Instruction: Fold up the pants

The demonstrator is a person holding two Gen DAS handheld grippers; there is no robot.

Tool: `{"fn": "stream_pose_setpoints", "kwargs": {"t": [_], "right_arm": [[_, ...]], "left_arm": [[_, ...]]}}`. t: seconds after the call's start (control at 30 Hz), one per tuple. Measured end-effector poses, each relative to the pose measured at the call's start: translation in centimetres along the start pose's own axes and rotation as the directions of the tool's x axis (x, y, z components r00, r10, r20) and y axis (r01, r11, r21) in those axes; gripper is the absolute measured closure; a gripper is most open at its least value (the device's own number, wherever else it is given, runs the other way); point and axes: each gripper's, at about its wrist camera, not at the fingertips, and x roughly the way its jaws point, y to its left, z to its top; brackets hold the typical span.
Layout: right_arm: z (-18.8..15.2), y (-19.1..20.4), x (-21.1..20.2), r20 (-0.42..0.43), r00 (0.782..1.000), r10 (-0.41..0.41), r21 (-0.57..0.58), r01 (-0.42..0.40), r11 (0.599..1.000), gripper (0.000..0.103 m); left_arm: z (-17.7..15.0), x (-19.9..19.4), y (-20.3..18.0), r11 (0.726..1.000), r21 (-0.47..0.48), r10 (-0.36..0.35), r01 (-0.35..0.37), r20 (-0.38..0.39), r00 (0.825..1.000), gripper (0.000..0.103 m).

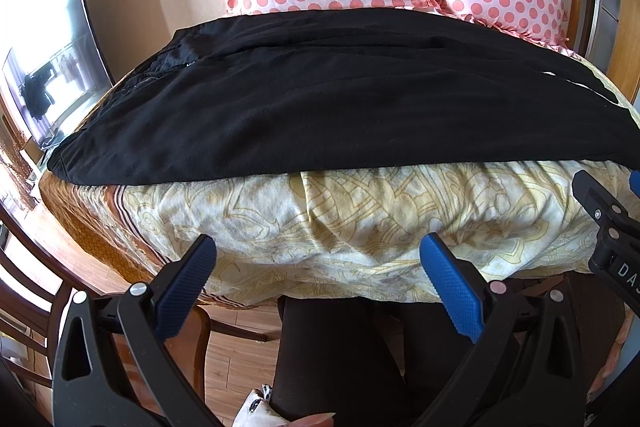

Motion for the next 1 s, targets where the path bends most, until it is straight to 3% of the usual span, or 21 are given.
{"fn": "stream_pose_setpoints", "kwargs": {"t": [1.0], "right_arm": [[-0.01, -0.02, 0.08, -0.002, 1.0, 0.001, 0.001, -0.001, 1.0, 0.001]], "left_arm": [[-0.04, 0.14, 0.25, 1.0, -0.002, -0.004, 0.003, -0.004, 1.0, 0.002]]}}
